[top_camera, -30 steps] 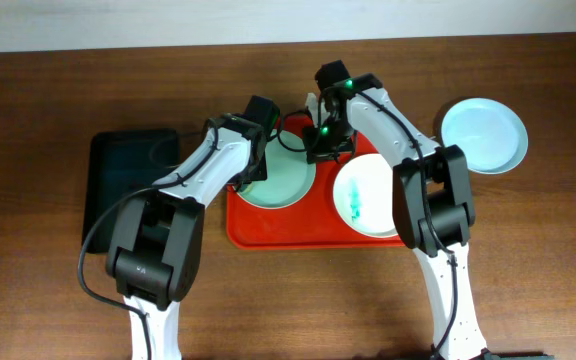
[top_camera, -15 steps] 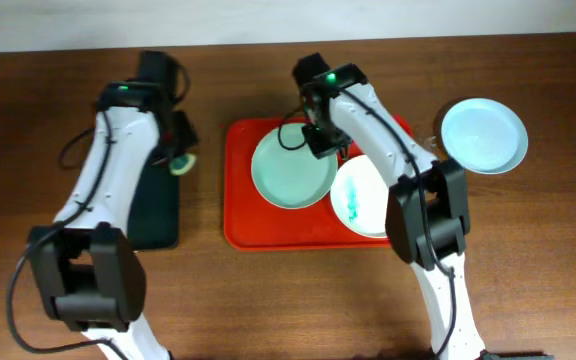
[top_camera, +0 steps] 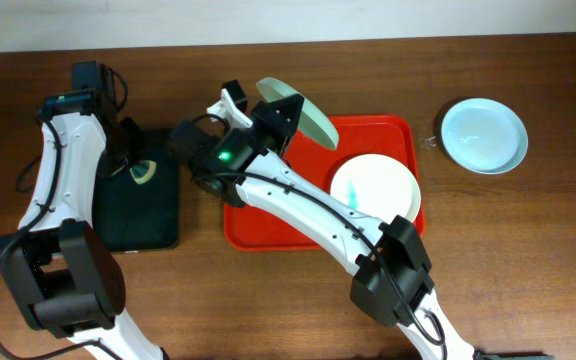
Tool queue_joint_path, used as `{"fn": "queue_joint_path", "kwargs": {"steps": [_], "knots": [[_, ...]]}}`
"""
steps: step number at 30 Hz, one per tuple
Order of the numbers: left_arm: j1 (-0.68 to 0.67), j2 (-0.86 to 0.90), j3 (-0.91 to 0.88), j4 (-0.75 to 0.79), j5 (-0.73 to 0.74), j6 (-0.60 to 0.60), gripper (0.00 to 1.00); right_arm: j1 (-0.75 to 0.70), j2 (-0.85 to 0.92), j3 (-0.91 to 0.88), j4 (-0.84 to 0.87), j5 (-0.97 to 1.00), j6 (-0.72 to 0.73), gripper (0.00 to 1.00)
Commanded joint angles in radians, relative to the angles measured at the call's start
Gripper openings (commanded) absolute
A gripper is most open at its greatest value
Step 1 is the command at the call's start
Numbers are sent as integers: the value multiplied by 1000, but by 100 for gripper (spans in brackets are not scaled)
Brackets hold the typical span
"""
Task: Clean dirty plates on tray and stack at the side
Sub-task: 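Lift the top plate with the right gripper and stack it on the side plate, then move the right gripper to the remaining plate's rim and grip it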
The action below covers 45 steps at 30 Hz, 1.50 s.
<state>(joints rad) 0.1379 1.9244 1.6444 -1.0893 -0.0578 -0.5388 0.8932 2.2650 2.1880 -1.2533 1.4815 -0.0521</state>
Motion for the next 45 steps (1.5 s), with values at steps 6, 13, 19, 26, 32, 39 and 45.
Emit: {"fn": "queue_joint_path", "kwargs": {"steps": [6,13,19,26,32,39,45], "knots": [[1,-8,-23,10,14,15,0,-346,-24,14,57,-1022,58,4],[0,-8,-27,19,14,15,0,-1022,-18,-17,41,-1973,166,4],[0,-8,-27,26,19,15,0,-1406,-18,-180,109,-1828,183,4],[0,-8,-27,29,18,15,0,-1522,-18,-262,184,-1794,233,4],[0,-8,-27,30,18,16,0,-1453,-18,-283,230,-1758,222,4],[0,-8,-27,30,22,15,0,-1408,-18,-282,196,-1660,222,28],[0,-8,-27,31,39,16,0,-1403,-71,-274,151,-1661,219,33]]}}
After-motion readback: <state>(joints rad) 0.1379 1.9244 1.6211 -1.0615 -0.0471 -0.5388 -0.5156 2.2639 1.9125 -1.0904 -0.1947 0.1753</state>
